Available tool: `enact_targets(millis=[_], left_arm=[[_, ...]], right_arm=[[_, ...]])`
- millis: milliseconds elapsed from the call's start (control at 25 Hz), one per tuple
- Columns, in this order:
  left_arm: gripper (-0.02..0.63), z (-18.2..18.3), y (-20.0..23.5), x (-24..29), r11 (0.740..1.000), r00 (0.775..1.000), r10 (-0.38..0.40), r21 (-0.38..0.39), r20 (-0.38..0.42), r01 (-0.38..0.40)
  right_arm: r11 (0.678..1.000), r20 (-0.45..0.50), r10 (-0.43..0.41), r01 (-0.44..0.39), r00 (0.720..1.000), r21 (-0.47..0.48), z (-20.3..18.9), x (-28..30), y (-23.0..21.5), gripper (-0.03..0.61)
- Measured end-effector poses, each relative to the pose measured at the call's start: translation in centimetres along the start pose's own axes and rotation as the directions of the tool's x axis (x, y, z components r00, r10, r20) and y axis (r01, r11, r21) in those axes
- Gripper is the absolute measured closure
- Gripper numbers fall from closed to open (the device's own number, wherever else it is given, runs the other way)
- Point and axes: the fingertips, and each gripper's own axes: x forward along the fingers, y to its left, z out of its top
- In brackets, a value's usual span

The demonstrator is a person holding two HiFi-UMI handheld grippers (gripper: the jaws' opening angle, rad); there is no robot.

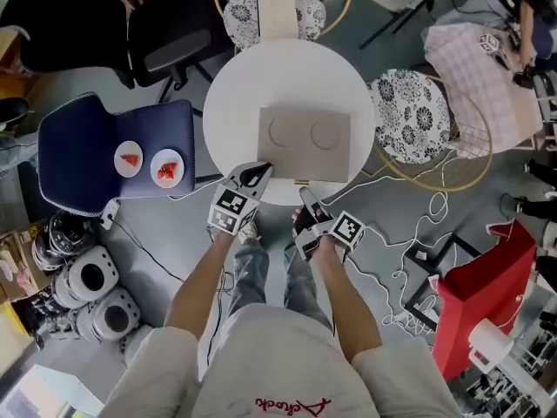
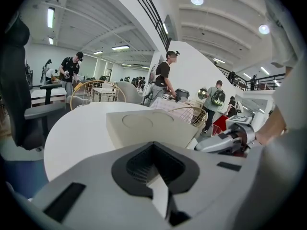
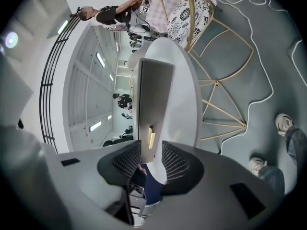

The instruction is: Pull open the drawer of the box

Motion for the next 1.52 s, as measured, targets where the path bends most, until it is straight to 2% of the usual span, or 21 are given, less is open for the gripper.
enact_targets(millis=[160, 320, 360, 400, 880, 1520], left_arm=[[0.603, -0.1, 0.0, 0.0, 1.0, 1.0, -0.001, 0.001, -0.001, 0.001], [0.603, -0.1, -0.1, -0.1, 1.0, 1.0, -0.003, 0.002, -0.005, 0.003], [0.603, -0.1, 0.0, 0.0, 1.0, 1.0, -0.003, 0.002, -0.003, 0.003], [0.603, 0.0, 0.0, 0.0, 1.0, 1.0, -0.004, 0.002, -0.002, 0.004], [0.603, 0.0, 0.0, -0.3, 1.0, 1.0, -0.001, -0.005, 0.007, 0.001], [0.603, 0.0, 0.2, -0.1, 1.0, 1.0, 0.013, 0.0, 0.006, -0.013]], right_arm=[[1.0, 0.018, 0.011, -0.011, 1.0, 0.013, 0.7, 0.9, 0.0, 0.435], [1.0, 0.028, 0.027, -0.027, 0.999, -0.005, 1.1, 1.3, 0.3, 0.468], [1.0, 0.033, 0.021, -0.021, 0.999, -0.002, 1.2, 1.3, 0.1, 0.526], [1.0, 0.038, 0.018, -0.018, 0.999, 0.001, 1.2, 1.3, 0.0, 0.537], [0.999, 0.046, 0.031, -0.032, 0.998, 0.024, 0.3, 0.4, -0.2, 0.541], [0.994, 0.049, 0.024, -0.029, 0.999, 0.108, -5.4, -6.1, -2.8, 0.541]])
